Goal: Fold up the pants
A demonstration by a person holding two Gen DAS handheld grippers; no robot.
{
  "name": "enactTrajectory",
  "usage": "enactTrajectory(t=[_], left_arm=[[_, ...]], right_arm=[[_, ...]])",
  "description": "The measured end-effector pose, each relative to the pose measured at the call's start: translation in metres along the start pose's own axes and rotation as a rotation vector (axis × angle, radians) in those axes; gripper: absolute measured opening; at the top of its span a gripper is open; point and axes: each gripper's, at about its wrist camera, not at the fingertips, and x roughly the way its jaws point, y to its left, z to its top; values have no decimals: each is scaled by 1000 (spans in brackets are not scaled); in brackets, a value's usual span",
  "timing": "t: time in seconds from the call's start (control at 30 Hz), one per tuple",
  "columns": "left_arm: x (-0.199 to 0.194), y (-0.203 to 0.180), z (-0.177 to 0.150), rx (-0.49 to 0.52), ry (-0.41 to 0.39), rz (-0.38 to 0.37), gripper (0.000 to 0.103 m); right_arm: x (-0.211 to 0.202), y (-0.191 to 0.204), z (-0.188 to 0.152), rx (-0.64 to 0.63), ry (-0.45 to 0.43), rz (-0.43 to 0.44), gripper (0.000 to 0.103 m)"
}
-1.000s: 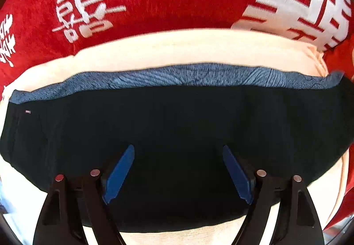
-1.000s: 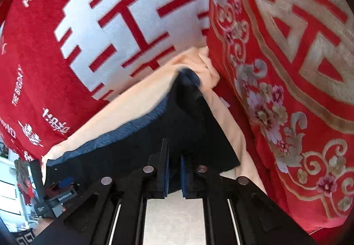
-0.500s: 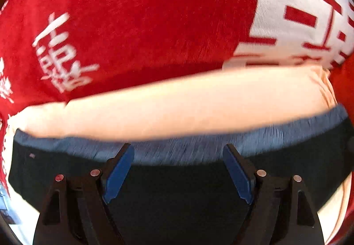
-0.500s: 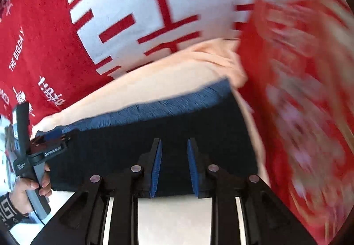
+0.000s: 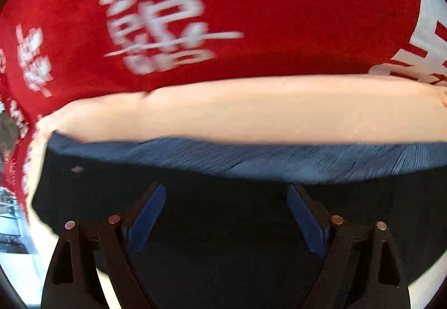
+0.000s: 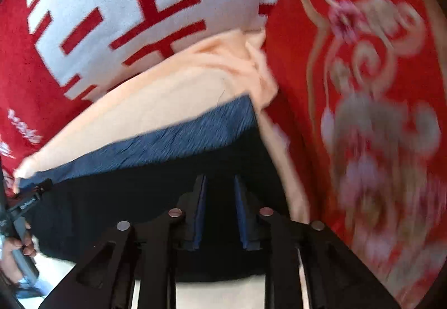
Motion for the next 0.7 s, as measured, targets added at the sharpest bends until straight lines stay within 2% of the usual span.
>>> enactTrajectory(t=[0.1,0.17,0.2,0.23,0.3,0.37,0.47,0.57,0.7], left_arm=[[-13,23,-19,-9,3,-14,90],[-16,39,-38,-10,28,-19,90],[-16,45,-46,-10,37,-29,90],[-16,50,-54,-9,42,-36,90],[-17,64,-76,5,47,-44,90],[-14,76,-84,19,46,-44,90],[-8,107,-88,33,41,-42,90],[1,162,-75,32,7,-23,90],[30,229,-57,43,-13,57,90]], right_arm=[[-3,15,-32,37,64,129,25],[1,36,-57,39,105,182,29],[5,45,-67,38,120,199,34],[10,63,-83,38,151,229,40],[20,94,-105,40,196,293,41],[33,120,-125,30,225,340,41],[60,181,-159,13,279,398,41],[80,232,-186,43,327,478,41],[109,285,-204,31,350,527,41]])
